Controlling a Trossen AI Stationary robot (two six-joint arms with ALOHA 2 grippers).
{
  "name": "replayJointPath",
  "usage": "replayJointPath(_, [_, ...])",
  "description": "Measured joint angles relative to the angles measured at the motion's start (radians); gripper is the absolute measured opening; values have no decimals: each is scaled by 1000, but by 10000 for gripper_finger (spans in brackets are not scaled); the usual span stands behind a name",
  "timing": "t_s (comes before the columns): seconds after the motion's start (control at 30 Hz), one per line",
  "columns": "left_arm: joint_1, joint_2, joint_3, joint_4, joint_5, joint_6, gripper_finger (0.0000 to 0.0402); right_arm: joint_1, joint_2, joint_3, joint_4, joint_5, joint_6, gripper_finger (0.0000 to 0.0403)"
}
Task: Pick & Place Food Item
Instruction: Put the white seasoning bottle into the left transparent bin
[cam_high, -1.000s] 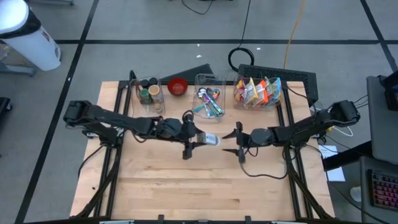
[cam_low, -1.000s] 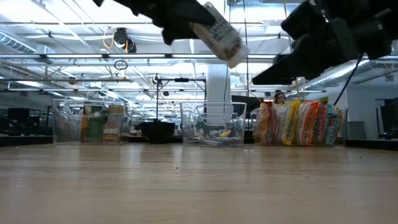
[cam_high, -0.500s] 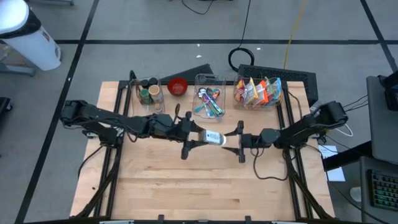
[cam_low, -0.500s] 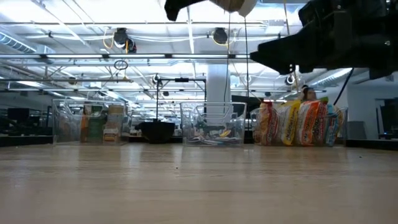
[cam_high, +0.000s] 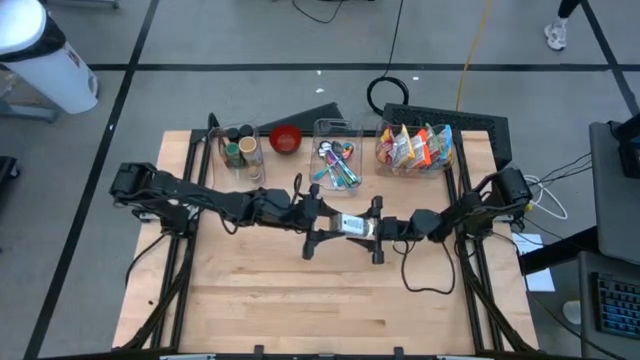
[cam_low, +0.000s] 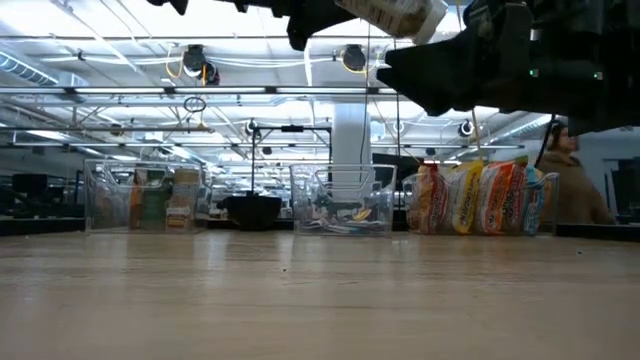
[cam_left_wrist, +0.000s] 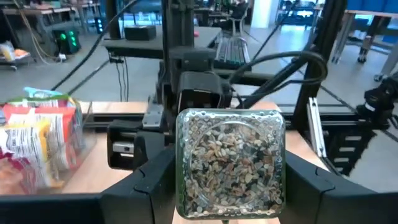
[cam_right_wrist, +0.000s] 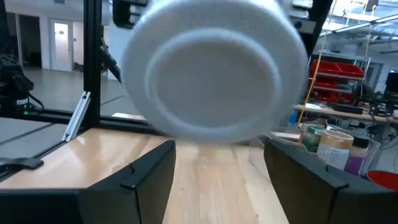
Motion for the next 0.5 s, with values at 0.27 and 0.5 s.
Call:
replayJointPath(0.27, [0,11,-1,-7,-10,-3,205,1,-23,1,1,-1,-2,187])
replayJointPath(0.5, [0,10,0,-4,-8,3,205,17,-28,1,1,-2,-24,115])
